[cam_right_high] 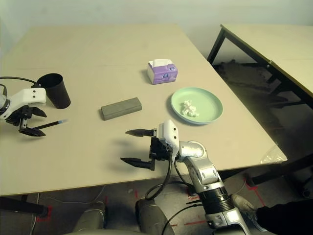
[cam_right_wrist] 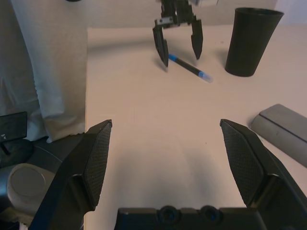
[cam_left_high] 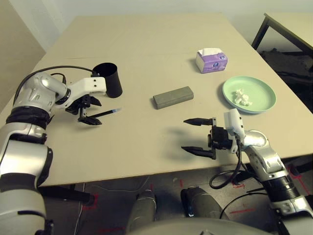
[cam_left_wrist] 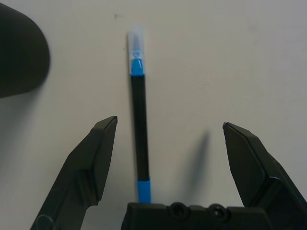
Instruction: Organize and tidy the items on the table.
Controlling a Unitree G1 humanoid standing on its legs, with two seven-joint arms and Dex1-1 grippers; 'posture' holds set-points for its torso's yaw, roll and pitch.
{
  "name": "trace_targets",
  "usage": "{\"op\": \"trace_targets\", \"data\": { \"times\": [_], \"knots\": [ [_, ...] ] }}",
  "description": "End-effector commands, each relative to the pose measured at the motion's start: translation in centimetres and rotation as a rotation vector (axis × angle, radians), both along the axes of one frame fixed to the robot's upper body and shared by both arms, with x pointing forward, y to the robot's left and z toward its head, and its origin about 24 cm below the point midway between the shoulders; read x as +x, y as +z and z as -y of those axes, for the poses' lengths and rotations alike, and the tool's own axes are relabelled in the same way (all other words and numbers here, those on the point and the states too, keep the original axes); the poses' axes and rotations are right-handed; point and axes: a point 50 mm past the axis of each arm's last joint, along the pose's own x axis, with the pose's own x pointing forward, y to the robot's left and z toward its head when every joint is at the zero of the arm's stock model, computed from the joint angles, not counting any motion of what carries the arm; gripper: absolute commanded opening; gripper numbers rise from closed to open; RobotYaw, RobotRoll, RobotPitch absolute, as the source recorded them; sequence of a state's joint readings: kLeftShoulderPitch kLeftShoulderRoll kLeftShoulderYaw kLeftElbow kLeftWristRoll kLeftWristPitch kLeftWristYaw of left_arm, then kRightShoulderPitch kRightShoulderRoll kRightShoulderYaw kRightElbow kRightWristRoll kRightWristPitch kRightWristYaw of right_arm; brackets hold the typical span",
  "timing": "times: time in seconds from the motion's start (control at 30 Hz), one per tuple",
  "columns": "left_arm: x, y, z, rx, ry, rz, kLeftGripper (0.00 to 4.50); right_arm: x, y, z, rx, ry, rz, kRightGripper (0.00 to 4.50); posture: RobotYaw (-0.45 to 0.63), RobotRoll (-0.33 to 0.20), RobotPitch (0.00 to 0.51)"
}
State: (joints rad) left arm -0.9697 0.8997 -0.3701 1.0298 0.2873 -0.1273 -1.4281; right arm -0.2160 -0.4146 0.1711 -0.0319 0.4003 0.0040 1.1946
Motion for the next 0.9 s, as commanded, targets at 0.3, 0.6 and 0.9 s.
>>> {"op": "trace_targets", "data": {
  "times": [0.3,0.6,0.9],
  "knots": [
    [-0.1,-1.0,-0.7,0.026,0.032,-0.023,2.14,-0.3,0.0,-0.3,0.004,0.005,-0.014,4.50,-0.12,0.000,0.077],
    [-0.2,-1.7,-0.7,0.003,0.041,-0.008,0.03,-0.1,0.2,-0.3,-0.001,0.005,-0.011,4.50,-0.12,0.000,0.075],
    [-0.4,0.0,-0.9,-0.094,0.046,0.002,0.03,-0.1,0.2,-0.3,-0.004,0.010,-0.015,4.50,-0.10,0.000,0.079]
  ]
}}
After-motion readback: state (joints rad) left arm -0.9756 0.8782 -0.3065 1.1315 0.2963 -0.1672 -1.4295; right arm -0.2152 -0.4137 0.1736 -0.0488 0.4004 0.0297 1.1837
